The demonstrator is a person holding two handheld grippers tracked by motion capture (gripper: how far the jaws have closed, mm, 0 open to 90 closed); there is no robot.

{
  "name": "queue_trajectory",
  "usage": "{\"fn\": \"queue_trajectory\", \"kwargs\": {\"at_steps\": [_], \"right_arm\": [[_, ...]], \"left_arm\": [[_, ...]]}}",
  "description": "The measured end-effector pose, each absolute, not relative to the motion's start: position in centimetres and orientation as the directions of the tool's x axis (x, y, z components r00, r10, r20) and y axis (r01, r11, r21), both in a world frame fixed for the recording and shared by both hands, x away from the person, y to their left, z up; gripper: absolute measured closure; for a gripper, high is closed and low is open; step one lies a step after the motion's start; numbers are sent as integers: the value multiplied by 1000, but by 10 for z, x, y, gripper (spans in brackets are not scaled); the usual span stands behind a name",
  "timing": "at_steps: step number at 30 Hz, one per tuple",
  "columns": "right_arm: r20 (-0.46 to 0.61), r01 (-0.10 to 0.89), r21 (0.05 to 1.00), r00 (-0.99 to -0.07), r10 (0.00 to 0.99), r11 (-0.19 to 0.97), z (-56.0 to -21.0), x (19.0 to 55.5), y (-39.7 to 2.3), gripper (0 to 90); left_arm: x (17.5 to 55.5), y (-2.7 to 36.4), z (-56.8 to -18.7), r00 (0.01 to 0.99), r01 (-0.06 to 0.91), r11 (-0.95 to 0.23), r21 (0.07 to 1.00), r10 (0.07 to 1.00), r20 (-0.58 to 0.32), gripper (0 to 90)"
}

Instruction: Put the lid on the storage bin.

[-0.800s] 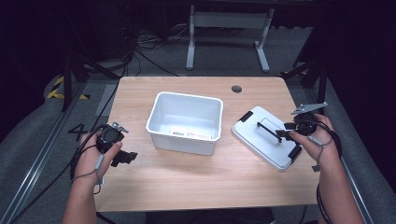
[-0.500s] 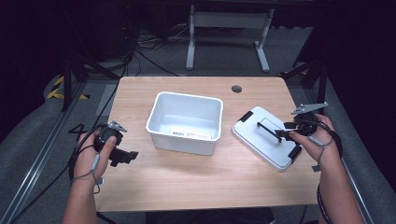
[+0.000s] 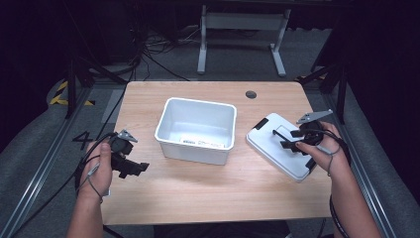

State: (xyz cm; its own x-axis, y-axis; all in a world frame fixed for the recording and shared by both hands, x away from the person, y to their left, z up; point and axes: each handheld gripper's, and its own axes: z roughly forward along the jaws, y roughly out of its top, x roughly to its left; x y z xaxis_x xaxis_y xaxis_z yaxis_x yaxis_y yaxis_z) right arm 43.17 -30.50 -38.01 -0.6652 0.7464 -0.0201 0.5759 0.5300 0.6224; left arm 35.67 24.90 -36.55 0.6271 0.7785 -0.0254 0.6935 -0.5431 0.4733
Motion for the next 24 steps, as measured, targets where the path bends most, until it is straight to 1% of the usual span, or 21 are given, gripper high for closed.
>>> {"fn": "queue_trajectory", "kwargs": {"at_steps": [4, 8, 17, 19, 21, 24], "right_arm": [[-20, 583, 621, -657, 754, 524, -389, 438, -306, 379], [-24, 592, 613, -648, 761, 523, -402, 445, -304, 396], [-45, 609, 583, -636, 770, 538, -419, 455, -307, 440], [-55, 613, 572, -634, 771, 545, -422, 457, -309, 472], [-72, 614, 558, -635, 769, 558, -424, 458, -310, 534], [-103, 606, 537, -644, 758, 587, -425, 458, -312, 684]], "left_arm": [[357, 247, -367, 627, 697, -543, 468, 778, -31, 179], [358, 246, -369, 629, 700, -550, 456, 777, -29, 180], [359, 246, -371, 627, 705, -548, 451, 779, -33, 180], [359, 246, -371, 627, 705, -548, 451, 778, -35, 180], [360, 246, -372, 627, 706, -549, 448, 779, -33, 180], [360, 246, -373, 624, 707, -549, 446, 781, -30, 181]]}}
